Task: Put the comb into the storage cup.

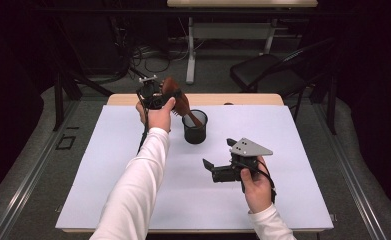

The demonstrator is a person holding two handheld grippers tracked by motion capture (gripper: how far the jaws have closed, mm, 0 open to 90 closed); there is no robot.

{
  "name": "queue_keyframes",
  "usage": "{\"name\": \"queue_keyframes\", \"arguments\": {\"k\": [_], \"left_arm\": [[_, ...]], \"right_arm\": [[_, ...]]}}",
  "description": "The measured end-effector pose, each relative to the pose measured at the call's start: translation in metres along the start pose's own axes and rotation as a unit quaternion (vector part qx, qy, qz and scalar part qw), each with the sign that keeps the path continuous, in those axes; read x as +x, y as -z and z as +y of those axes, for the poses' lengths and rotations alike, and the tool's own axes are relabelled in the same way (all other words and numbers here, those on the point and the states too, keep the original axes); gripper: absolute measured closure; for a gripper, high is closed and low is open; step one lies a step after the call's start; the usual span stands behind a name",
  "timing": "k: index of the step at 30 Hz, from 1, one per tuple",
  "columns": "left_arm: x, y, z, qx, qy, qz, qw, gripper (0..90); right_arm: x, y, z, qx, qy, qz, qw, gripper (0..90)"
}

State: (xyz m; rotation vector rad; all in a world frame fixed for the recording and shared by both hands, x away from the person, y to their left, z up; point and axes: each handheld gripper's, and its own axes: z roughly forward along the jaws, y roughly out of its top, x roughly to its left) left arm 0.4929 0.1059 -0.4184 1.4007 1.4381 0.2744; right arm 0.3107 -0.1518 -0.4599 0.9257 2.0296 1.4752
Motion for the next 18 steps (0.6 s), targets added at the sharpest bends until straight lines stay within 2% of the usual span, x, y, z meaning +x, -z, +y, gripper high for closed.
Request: {"name": "queue_keyframes", "arguments": {"k": [1, 2, 7, 18], "left_arm": [[0.0003, -0.0006, -0.0004, 0.0, -0.002, 0.0, 1.0, 49.9], [-0.0003, -0.0014, -0.0012, -0.002, 0.005, -0.003, 1.0, 49.9], [0.0007, -0.004, -0.0043, 0.005, 0.0, -0.001, 1.0, 49.9], [0.0017, -0.0094, -0.0097, 0.008, 0.003, 0.0, 1.0, 49.9]], "right_arm": [[0.0001, -0.0001, -0.0001, 0.0, 0.001, 0.001, 1.0, 0.0], [0.0001, -0.0002, -0.0001, 0.0, 0.001, 0.0, 1.0, 0.0], [-0.0003, 0.0001, -0.0002, 0.0, 0.0, 0.0, 1.0, 0.0], [0.0045, -0.0028, -0.0018, 0.005, 0.006, 0.004, 1.0, 0.0]]}}
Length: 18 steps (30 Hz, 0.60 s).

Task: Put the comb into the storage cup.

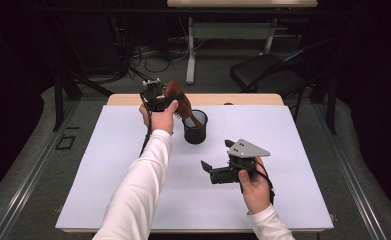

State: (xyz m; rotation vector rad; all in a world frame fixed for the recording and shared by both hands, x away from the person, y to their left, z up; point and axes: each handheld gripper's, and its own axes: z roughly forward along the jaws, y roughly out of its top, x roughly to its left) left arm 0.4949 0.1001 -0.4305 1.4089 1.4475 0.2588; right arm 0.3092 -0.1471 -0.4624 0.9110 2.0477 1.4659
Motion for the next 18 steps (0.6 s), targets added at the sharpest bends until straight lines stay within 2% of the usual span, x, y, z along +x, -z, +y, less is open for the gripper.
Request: {"name": "queue_keyframes", "arguments": {"k": [18], "left_arm": [[0.0045, -0.0054, -0.0054, 0.006, 0.011, 0.002, 0.9999, 49.9]], "right_arm": [[0.0039, -0.0031, -0.0019, 0.006, 0.005, 0.004, 1.0, 0.0]]}}
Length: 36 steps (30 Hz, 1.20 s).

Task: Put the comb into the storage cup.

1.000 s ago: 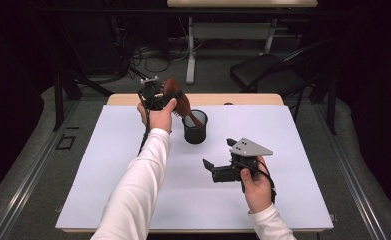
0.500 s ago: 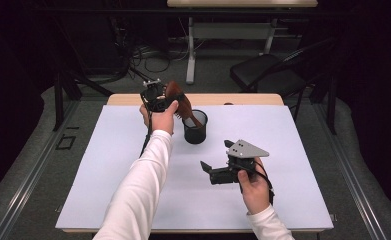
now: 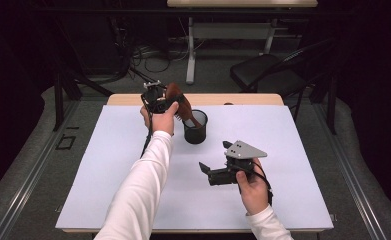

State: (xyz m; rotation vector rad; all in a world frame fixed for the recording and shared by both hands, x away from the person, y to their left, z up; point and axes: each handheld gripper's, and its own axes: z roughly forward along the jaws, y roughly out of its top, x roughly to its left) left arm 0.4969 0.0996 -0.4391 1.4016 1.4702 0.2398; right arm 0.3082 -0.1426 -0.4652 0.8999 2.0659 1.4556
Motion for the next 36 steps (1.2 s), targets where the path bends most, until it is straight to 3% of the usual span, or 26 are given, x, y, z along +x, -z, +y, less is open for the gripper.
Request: {"name": "queue_keyframes", "arguments": {"k": [22, 36], "left_arm": [[0.005, -0.003, -0.003, 0.008, 0.005, -0.001, 1.0, 49.7], [0.012, -0.004, -0.005, -0.002, 0.008, -0.008, 0.9999, 48.5]], "right_arm": [[-0.001, 0.0, -0.001, 0.0, -0.002, -0.001, 1.0, 0.0], [0.0, 0.0, -0.001, 0.0, -0.002, -0.001, 1.0, 0.0]]}}
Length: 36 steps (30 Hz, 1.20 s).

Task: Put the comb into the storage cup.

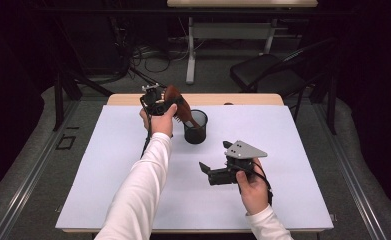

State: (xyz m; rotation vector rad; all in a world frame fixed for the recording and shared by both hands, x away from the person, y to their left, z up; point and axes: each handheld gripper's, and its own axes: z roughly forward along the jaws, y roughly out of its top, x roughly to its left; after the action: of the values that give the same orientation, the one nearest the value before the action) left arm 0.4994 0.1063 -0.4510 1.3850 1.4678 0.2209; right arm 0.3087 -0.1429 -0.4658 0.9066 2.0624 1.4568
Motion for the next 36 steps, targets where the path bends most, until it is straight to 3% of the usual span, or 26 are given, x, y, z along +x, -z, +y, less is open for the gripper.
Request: {"name": "queue_keyframes", "arguments": {"k": [16, 36], "left_arm": [[0.011, 0.0, -0.001, -0.003, 0.017, -0.005, 0.9998, 47.6], [0.016, 0.002, -0.003, -0.007, 0.018, -0.01, 0.9998, 46.1]], "right_arm": [[0.0, -0.001, -0.001, 0.002, 0.001, 0.001, 1.0, 0.0], [0.0, -0.002, -0.002, 0.004, -0.001, 0.001, 1.0, 0.0]]}}
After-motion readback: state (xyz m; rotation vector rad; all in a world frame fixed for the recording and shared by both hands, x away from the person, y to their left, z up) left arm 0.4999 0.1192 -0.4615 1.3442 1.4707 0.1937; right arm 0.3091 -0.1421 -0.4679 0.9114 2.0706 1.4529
